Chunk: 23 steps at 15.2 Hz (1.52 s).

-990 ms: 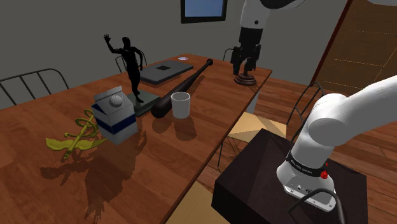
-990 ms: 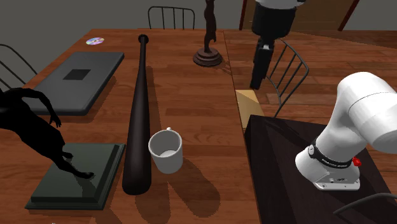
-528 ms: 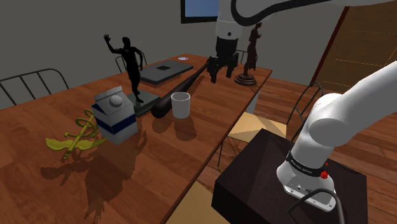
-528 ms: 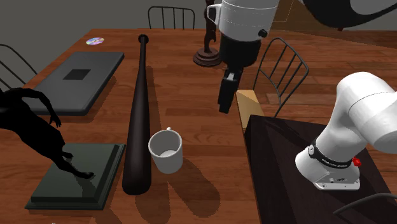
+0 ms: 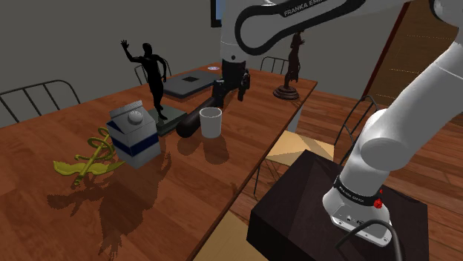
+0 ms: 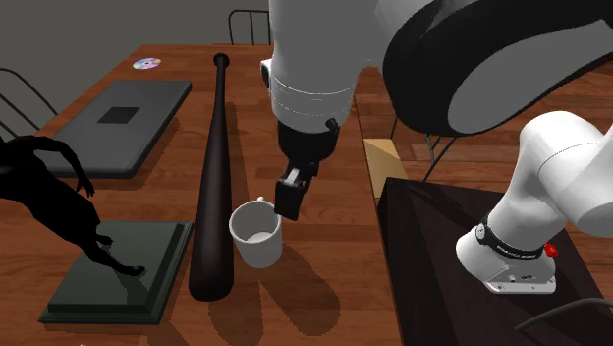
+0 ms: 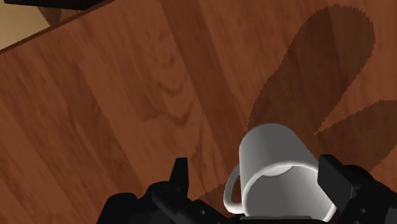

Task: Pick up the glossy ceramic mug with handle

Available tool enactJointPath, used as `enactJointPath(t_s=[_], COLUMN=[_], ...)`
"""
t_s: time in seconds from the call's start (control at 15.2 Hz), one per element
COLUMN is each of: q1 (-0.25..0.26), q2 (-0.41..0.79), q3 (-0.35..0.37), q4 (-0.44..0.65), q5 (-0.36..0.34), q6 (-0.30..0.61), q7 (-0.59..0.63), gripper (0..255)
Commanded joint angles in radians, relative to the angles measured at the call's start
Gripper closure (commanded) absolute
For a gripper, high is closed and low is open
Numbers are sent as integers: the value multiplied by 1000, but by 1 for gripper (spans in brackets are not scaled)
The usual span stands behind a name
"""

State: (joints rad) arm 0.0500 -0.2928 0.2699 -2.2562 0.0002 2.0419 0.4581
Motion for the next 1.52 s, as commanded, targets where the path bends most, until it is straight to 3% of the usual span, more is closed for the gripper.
enactJointPath(t_s=[0.0, 0.46, 1.06, 1.12, 1.45], q1=[-1, 17, 20, 20, 21], q2=[74, 337, 379, 380, 383], q3=[30, 96, 92, 92, 93], q4=[48, 240, 183, 184, 187], q5=[-32, -191, -223, -224, -225], q6=[32, 96, 189, 189, 188], q7=[50, 229, 260, 260, 262], gripper=[0, 0, 0, 255, 255])
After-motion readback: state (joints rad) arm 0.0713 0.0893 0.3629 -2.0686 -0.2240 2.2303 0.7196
